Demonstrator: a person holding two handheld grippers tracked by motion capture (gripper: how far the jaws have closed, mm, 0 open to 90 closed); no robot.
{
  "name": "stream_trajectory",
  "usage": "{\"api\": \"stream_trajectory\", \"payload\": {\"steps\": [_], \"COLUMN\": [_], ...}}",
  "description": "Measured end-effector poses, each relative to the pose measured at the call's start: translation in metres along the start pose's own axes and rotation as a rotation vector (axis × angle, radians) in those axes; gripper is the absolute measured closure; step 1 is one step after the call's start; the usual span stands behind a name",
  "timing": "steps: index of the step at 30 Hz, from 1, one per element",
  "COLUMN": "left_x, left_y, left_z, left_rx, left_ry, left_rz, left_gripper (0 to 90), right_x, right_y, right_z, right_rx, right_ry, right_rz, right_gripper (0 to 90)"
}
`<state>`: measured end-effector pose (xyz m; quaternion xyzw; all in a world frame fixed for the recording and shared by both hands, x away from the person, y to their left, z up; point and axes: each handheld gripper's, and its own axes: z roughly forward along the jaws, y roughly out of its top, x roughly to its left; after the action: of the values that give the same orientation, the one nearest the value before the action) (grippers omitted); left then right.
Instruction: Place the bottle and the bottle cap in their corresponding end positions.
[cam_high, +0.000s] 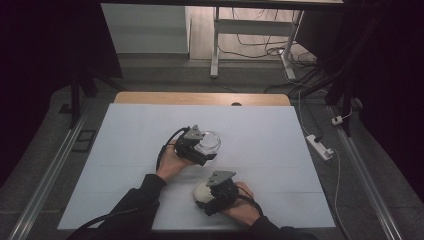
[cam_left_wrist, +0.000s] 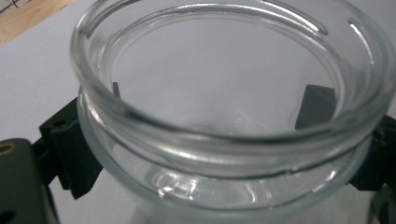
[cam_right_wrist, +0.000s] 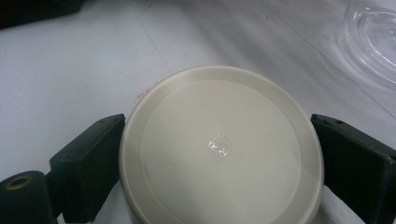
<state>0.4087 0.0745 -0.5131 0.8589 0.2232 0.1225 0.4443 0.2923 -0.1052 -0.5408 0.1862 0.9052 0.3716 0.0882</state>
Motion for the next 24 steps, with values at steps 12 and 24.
{"api": "stream_trajectory", "payload": {"steps": [12,24], "left_x": [0.0020,0.0007], "left_y": [-0.0041,-0.0042], "left_z": [-0.0009,-0.0019], "left_rx": [-0.004,0.021], "left_ry": [-0.005,-0.027], "left_rz": [-0.034,-0.069], "left_gripper": [6.5,0.0], "right_x": [-0.0003,0.0006], "right_y": [0.0003,0.0027], "right_z": [-0.0004,-0.0082], "right_rx": [0.004,-0.041], "right_ry": [0.000,0.018], "right_rz": [0.009,0.031], "right_gripper": [6.4,2.4]}}
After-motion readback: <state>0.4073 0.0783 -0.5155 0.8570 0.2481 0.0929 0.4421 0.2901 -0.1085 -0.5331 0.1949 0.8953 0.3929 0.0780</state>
